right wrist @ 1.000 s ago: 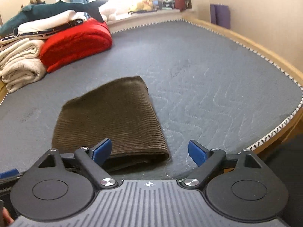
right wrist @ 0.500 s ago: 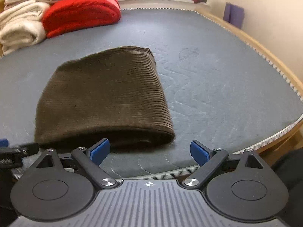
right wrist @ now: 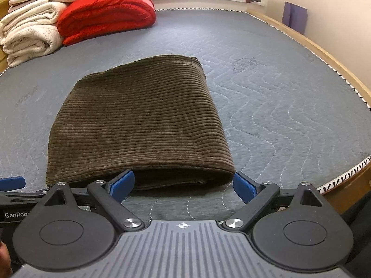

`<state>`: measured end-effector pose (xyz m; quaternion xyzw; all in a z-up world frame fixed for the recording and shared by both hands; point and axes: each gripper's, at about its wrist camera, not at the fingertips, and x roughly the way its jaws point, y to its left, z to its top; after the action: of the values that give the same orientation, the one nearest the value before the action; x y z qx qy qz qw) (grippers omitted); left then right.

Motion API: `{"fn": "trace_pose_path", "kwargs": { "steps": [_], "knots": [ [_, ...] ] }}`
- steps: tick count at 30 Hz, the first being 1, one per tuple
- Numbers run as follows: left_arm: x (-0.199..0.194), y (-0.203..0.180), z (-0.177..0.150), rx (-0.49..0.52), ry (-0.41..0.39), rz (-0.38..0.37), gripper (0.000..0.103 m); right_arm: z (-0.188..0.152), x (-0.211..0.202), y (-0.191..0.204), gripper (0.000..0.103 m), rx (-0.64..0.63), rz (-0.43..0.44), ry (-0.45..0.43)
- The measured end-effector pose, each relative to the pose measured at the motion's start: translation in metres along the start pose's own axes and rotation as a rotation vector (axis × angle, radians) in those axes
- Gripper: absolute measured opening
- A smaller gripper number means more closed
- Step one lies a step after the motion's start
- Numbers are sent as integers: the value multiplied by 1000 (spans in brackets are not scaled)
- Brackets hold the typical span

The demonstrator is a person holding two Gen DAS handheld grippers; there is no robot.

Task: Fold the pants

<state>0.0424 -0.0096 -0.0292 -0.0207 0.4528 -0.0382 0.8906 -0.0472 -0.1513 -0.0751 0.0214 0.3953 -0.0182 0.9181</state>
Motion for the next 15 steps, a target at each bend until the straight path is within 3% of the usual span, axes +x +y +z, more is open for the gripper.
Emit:
{"fn": "trace_pose_path", "kwargs": {
  "steps": [15],
  "knots": [
    [5,-1,0,-5,13,-4,103,0,2,4,93,-7,14,6]
  ]
}}
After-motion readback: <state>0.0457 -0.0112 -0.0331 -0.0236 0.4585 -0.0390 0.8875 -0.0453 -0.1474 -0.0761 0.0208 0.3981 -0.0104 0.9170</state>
